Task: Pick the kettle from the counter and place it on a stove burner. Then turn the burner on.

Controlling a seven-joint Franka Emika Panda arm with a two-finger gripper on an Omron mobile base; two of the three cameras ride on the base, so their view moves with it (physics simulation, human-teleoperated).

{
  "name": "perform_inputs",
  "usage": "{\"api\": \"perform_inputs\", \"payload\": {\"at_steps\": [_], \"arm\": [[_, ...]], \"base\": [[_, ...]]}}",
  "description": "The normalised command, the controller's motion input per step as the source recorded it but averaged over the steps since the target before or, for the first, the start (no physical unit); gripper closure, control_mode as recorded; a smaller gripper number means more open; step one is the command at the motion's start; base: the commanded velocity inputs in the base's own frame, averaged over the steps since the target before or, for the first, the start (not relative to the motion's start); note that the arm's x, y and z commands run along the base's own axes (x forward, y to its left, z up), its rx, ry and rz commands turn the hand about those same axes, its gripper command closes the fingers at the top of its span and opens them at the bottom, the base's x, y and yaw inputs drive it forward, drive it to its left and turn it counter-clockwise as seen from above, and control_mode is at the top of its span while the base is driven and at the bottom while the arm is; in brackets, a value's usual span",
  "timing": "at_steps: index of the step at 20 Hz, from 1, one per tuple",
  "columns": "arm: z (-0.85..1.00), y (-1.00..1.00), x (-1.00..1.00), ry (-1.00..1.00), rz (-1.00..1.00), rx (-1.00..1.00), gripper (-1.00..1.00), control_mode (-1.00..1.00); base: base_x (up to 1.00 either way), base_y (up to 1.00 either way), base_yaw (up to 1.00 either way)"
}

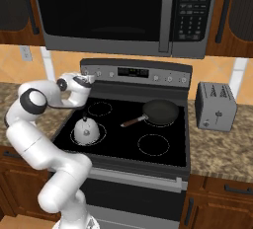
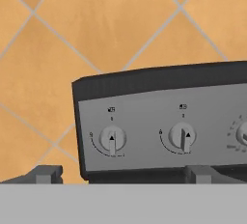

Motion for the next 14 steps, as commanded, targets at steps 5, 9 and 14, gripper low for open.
{"api": "perform_inputs", "payload": {"at_steps": [5, 9, 14], "arm": [[0.00, 0.10, 0.25, 0.00, 0.00, 0.00, -1.00, -1.00], [0.00, 0.00, 0.21, 0.01, 0.00, 0.00, -1.00, -1.00], [0.00, -0.05, 0.04, 0.00, 0.00, 0.00, -1.00, -1.00]], "base": [[0.00, 0.00, 0.00], [0.00, 0.00, 0.00], [0.00, 0.00, 0.00]]}}
